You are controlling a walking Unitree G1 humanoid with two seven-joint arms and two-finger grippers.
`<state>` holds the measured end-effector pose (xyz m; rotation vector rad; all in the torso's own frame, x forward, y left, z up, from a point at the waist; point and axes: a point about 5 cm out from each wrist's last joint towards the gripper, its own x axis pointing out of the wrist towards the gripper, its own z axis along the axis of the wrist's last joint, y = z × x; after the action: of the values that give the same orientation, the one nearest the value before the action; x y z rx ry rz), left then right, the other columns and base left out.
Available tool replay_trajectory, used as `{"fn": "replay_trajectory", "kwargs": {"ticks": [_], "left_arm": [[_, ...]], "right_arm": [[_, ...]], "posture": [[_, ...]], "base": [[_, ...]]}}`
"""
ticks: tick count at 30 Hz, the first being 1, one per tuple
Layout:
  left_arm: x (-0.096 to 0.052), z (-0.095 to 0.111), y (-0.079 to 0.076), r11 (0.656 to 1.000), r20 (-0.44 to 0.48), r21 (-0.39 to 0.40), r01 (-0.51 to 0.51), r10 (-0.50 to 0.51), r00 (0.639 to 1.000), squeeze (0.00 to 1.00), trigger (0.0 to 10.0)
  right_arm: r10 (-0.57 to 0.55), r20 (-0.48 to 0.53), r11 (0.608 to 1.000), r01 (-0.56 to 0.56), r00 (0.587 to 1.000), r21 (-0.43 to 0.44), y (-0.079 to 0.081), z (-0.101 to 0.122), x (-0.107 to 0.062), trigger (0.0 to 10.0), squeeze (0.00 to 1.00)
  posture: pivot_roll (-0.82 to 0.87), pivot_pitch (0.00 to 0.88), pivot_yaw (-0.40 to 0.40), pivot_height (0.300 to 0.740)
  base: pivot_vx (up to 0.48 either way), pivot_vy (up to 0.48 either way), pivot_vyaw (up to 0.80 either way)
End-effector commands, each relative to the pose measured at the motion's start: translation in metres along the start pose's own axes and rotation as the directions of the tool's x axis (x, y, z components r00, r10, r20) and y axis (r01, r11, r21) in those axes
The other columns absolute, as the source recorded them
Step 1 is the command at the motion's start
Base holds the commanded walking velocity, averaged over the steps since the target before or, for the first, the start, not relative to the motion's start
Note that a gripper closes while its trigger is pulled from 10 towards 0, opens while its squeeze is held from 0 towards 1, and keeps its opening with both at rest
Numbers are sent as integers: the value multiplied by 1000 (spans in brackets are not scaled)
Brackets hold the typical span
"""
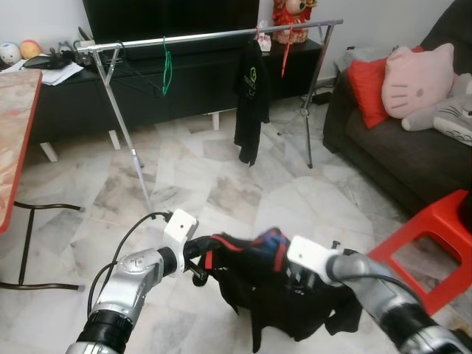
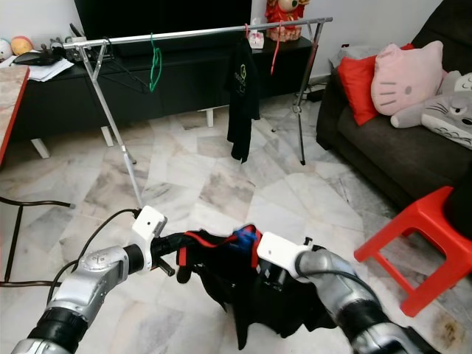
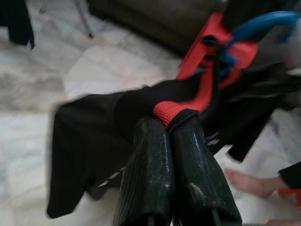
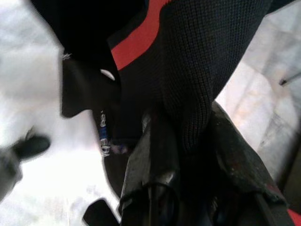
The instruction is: Hang hanger
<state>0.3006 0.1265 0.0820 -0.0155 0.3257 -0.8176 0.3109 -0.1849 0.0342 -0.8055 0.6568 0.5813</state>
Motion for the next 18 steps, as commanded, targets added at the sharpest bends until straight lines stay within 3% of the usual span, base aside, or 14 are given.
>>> {"fn": "replay_trajectory", "kwargs": {"ticks": [1, 6, 8, 10, 18], "left_arm": [[-1, 7, -3, 1000, 29, -13, 24, -24, 999, 0, 10000], [-2, 16, -16, 995, 65, -24, 98, -96, 993, 0, 10000], [-2, 15, -19, 993, 61, -23, 112, -111, 992, 0, 10000], [0, 13, -25, 991, 52, -10, 135, -134, 990, 0, 10000], [5, 11, -39, 981, 50, 17, 193, -194, 980, 0, 10000]], "right_arm": [[-62, -7, 997, 62, 998, 53, -11, -2, -1, 0, 0], [-91, 25, 983, 86, 996, 164, -6, 1, 6, 0, 0], [-104, 64, 975, 89, 992, 204, -6, 6, 7, 0, 0], [-105, 167, 952, 50, 980, 302, -7, 19, 7, 0, 0], [-89, 295, 933, -24, 951, 359, -10, 32, 4, 0, 0]], "posture": [[-91, 0, -70, 740], [-82, 0, -71, 740], [-82, 0, -71, 740], [-78, 0, -67, 740], [-77, 0, -64, 740]], "base": [[0, 0, 0], [0, 0, 0], [0, 0, 0], [0, 0, 0], [0, 0, 0]]}}
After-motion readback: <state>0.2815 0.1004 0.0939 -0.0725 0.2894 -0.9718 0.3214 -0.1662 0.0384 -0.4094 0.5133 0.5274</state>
